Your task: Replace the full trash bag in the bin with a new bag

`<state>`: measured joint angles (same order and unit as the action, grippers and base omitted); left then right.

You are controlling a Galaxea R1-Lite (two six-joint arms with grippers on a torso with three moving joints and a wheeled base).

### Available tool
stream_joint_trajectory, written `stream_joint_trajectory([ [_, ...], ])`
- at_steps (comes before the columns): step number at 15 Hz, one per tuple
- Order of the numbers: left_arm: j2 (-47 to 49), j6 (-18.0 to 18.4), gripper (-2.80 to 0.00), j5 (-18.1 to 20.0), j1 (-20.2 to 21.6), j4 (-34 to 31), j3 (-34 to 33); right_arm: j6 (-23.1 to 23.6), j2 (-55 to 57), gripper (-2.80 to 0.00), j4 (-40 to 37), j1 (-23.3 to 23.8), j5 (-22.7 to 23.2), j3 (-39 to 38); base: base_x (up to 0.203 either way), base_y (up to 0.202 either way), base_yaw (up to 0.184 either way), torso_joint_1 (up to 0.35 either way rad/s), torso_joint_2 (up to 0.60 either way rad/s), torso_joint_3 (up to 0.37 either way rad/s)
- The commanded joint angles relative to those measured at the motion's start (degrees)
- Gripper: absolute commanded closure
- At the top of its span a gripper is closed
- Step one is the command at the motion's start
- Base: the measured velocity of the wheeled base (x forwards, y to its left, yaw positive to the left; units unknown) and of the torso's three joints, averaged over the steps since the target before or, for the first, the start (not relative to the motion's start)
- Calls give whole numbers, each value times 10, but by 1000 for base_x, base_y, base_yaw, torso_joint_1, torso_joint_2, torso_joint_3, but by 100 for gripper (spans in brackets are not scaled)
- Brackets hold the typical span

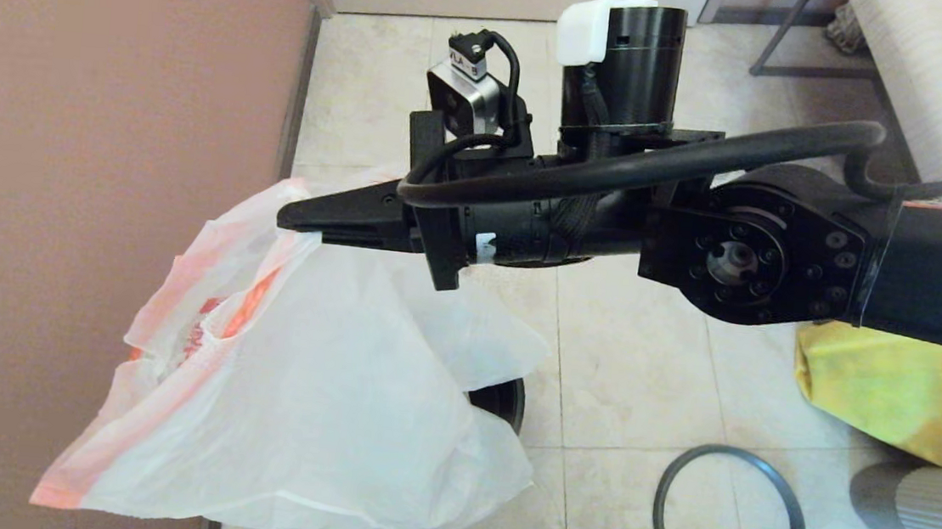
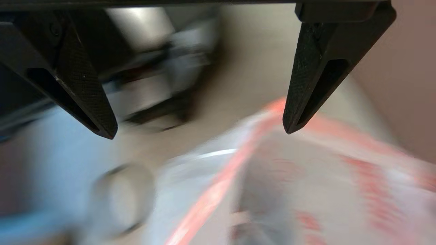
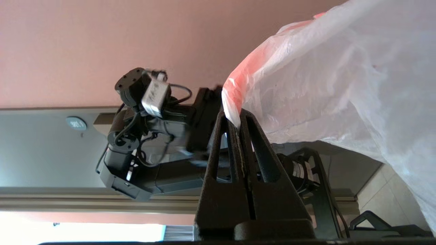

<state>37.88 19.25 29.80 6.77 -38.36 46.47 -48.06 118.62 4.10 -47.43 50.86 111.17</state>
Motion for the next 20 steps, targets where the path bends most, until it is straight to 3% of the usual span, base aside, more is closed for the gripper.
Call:
stream_joint_trajectory([
  [1,36,119,-280,-51,4,-2,-10,-4,1,0,1,5,3,0,0,0,0,0,0,0],
  [4,108,153,-280,-47,1,34,-36,-5,1,0,4,5,5,5,0,0,0,0,0,0],
  [6,157,160,-280,-10,0,137,-73,-5,-1,0,3,5,6,5,0,0,0,0,0,0],
  [7,179,162,-280,27,0,193,-93,-5,-2,0,3,5,6,5,0,0,0,0,0,0],
  [9,209,169,-280,121,0,237,-119,-5,-2,0,2,7,6,7,0,0,0,0,0,0],
  [11,252,184,-280,174,1,264,-129,-5,-6,0,0,7,5,7,0,0,0,0,0,0],
  [15,226,174,-280,200,11,279,-125,-5,-7,0,1,3,5,13,0,0,0,0,0,0],
  [20,217,134,-280,195,11,245,-63,-4,-14,0,6,-9,4,16,0,0,0,0,0,0],
])
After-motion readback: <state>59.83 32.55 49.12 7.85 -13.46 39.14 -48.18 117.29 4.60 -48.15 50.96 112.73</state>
